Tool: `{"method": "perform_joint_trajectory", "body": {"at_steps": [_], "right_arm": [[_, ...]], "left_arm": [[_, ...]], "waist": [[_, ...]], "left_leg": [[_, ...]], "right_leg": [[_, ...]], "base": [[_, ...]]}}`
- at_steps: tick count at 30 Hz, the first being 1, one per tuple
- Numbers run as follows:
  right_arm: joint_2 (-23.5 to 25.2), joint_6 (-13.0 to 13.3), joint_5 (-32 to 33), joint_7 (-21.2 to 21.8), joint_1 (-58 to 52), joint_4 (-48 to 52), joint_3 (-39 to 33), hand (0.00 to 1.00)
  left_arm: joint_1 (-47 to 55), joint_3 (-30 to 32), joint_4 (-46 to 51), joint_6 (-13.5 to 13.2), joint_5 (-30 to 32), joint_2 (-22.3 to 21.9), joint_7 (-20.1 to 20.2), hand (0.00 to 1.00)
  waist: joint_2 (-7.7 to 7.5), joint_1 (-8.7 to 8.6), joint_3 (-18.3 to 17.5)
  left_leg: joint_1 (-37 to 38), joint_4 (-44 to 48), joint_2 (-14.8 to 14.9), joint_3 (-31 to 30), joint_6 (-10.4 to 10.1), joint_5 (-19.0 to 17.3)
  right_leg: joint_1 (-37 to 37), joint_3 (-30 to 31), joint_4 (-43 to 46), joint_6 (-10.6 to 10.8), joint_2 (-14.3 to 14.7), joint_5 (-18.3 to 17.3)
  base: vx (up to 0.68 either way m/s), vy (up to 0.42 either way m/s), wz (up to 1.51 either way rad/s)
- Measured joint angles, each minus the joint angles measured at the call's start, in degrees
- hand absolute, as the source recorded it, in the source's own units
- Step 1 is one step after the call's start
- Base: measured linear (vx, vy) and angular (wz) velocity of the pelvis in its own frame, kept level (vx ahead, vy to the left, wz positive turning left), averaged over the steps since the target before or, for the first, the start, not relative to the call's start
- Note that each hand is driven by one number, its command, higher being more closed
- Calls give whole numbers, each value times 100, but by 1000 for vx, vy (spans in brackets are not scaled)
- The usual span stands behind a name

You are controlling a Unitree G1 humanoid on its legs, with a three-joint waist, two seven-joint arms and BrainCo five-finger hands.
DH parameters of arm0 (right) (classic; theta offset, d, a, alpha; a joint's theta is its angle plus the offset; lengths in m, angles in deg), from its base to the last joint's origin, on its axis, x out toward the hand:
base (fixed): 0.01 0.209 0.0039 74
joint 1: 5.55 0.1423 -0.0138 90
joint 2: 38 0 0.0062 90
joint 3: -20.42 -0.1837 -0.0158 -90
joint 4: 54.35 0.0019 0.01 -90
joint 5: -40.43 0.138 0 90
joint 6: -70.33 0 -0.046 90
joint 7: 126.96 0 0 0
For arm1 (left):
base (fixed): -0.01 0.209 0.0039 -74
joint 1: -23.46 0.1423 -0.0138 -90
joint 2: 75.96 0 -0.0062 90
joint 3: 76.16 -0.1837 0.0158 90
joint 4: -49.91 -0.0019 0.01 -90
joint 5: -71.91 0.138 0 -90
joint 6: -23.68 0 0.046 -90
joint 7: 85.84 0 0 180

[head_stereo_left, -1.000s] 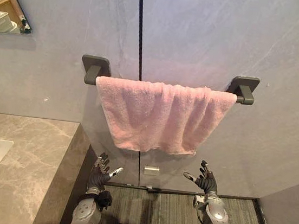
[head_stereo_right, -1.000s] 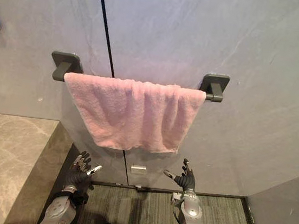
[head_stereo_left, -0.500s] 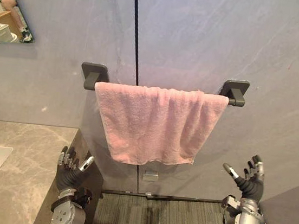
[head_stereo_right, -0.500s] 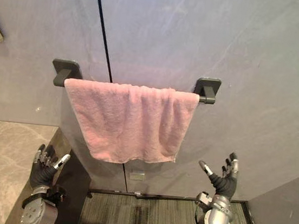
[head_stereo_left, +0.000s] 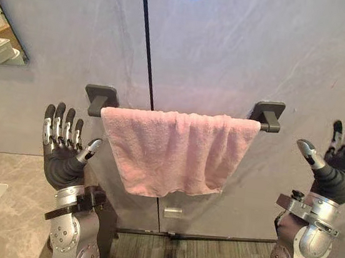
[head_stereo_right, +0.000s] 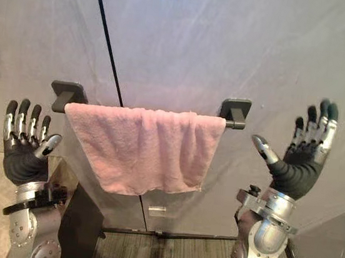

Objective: Organize washtable

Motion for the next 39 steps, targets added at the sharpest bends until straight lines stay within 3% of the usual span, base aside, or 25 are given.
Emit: {"method": "perform_joint_trajectory", "body": {"at_steps": [4, 9, 15, 24, 29, 33, 36, 39], "right_arm": [[-300, 80, 73, 518, 58, 14, 543, 0], [-785, 82, 83, 1142, 309, 23, 1166, 0], [-1227, 90, 294, 1517, 557, 23, 1589, 0], [-1697, 73, 470, 1824, 685, -7, 2100, 0], [-2766, 19, 664, 2147, 731, -425, 2703, 0], [-3965, -106, 1050, 2353, 950, -1023, 3232, 0], [-4516, -185, 1319, 2547, 1198, -1285, 3580, 0], [-4593, -182, 1376, 2622, 1304, -1389, 3687, 0]], "left_arm": [[1, -246, 44, 28, -296, 93, 318, 0], [-2, -958, 496, 5, -488, 713, 1070, 0], [-432, -1416, 564, -7, -670, 1067, 1595, 0], [-560, -2045, 351, 19, -829, 1466, 2038, 0], [-726, -2390, -374, 179, -1242, 2184, 2408, 0], [-797, -2580, -907, 394, -1443, 3147, 2561, 0], [-906, -2689, -1086, 601, -1460, 3643, 2661, 0], [-907, -2688, -1094, 628, -1447, 3763, 2688, 0]], "waist": [[44, -1, -6], [73, -32, -28], [89, -149, -36], [94, -186, -33], [86, -188, -23], [98, -257, -8], [83, -277, 72], [64, -275, 161]], "left_leg": [[55, 2, -12, -16, 22, -25], [71, 4, -80, -35, 33, -22], [162, -1, -92, -20, 38, -18], [200, -21, -95, -6, 38, -19], [255, -45, -92, 1, 41, -22], [246, -83, -84, 23, 40, -21], [243, -93, -81, 45, 40, -21], [224, -94, -84, 59, 40, -21]], "right_leg": [[46, 47, -50, 14, 6, 12], [50, 103, -91, 38, -9, 70], [159, 111, -129, 47, -4, 105], [182, 120, -147, 46, 14, 107], [235, 126, -195, 46, 26, 107], [231, 148, -249, 34, 45, 147], [224, 153, -254, 33, 47, 148], [226, 162, -251, 32, 43, 148]], "base": [[-86, -2, -1], [-65, 10, -4], [-7, 0, -1], [0, 0, 0], [-34, -14, -1], [-5, -11, -2], [5, -5, -1], [4, -6, -1]]}}
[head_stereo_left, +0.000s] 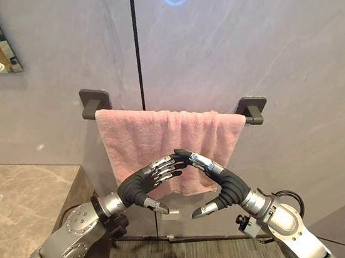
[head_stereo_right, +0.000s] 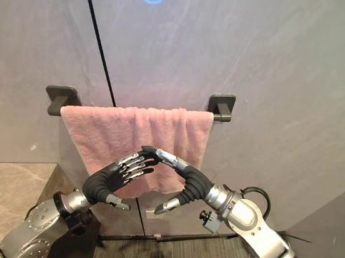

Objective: Organize washtable

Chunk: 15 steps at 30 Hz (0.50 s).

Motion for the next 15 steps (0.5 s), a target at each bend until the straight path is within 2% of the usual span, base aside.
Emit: {"method": "perform_joint_trajectory", "body": {"at_steps": [6, 15], "right_arm": [[93, 11, -155, -12, 118, -394, 271, 0], [1514, -39, -968, -192, 92, -1701, 88, 0]], "left_arm": [[-67, -5, -384, 57, 202, -98, 15, 0], [-244, 150, -1519, 167, 974, -1508, -477, 0]], "waist": [[-3, 28, 20], [4, 147, 49]], "left_leg": [[-88, 0, -11, -4, 1, 1], [-394, -8, -12, -98, 10, 37]], "right_leg": [[-92, -12, 10, 0, -15, 0], [-358, -76, 8, -16, -12, 10]], "base": [[0, 0, 0], [-6, -17, 4]]}}
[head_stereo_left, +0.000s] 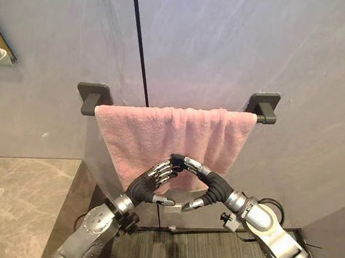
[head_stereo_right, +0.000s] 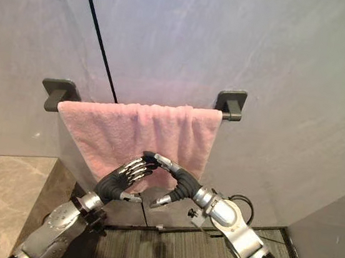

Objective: Organize washtable

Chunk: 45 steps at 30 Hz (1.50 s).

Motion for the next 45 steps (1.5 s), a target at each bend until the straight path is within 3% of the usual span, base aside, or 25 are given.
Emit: {"method": "perform_joint_trajectory", "body": {"at_steps": [10, 15, 20, 33, 45], "right_arm": [[641, -237, -662, -295, 237, -599, -80, 0], [856, -284, -847, -331, 241, -799, -378, 0], [1030, -473, -845, -577, 174, -993, -1018, 0], [1925, -469, -479, -986, -265, -983, -2579, 0], [2333, -461, -280, -1184, -556, -940, -3222, 0]], "left_arm": [[-200, 233, -619, 0, 632, -524, -427, 0], [-252, 431, -722, -22, 832, -606, -571, 0], [-253, 945, -797, -174, 957, -707, -780, 0], [-217, 1646, -1045, -233, 1196, -955, -1018, 0], [89, 1947, -1199, -257, 1351, -1370, -1013, 0]], "waist": [[-24, 16, 11], [-111, 21, 51], [-154, 13, 49], [-161, -9, 45], [-165, -21, 43]], "left_leg": [[-196, 5, 3, -139, 11, 17], [-214, 6, 4, -154, 12, 42], [-313, -17, 6, -185, 8, 120], [-281, -148, 102, -199, -41, 295], [-271, -159, 110, -197, -48, 301]], "right_leg": [[-129, -80, -6, -7, 3, -4], [-140, -88, -6, -10, 2, -6], [-237, -97, 2, -45, 14, 20], [-254, -108, -7, -113, 75, 101], [-240, -109, -39, -108, 84, 113]], "base": [[29, -11, 7], [-8, -1, 0], [-47, -6, 3], [-37, -11, 0], [-3, -1, 0]]}}
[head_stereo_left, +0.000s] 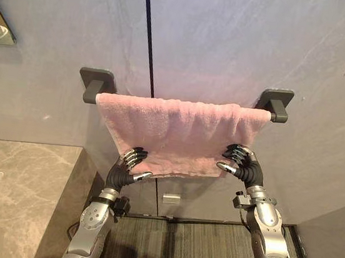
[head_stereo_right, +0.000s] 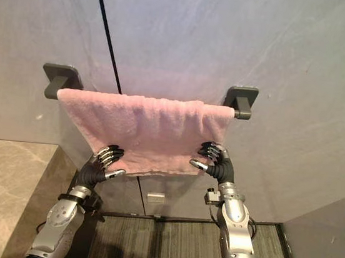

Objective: Organize washtable

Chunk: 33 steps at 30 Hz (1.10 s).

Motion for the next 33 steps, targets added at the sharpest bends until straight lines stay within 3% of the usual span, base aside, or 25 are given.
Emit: {"method": "perform_joint_trajectory", "body": {"at_steps": [15, 24, 28, 33], "right_arm": [[384, 14, -306, -424, -759, 453, -1074, 0], [754, 28, -418, -472, -1844, 923, -931, 0], [805, 6, -767, -387, -2401, 886, -604, 0], [806, -14, -1294, -366, -2580, 188, -261, 0]], "left_arm": [[698, 912, 608, -41, 335, -639, -367, 0], [1264, 895, 920, -96, 332, -1000, -344, 0], [1570, 821, 859, -93, 331, -1086, -210, 0], [1747, 739, -109, -73, 483, -1069, -117, 0]], "waist": [[33, 4, -25], [39, 73, -31], [41, 170, -53], [25, 185, -230]], "left_leg": [[83, -37, -23, -40, 1, -2], [100, -23, 7, 1, 3, -10], [146, 86, -14, 40, 29, -93], [84, 274, -11, 164, 82, -304]], "right_leg": [[154, -46, -161, 40, -14, 56], [177, -111, -101, 59, -49, 16], [149, -161, 172, 72, -115, -148], [105, -155, 290, 97, -149, -268]], "base": [[-2, 0, 1], [-4, -2, 1], [-25, -3, 1], [-35, -3, -3]]}}
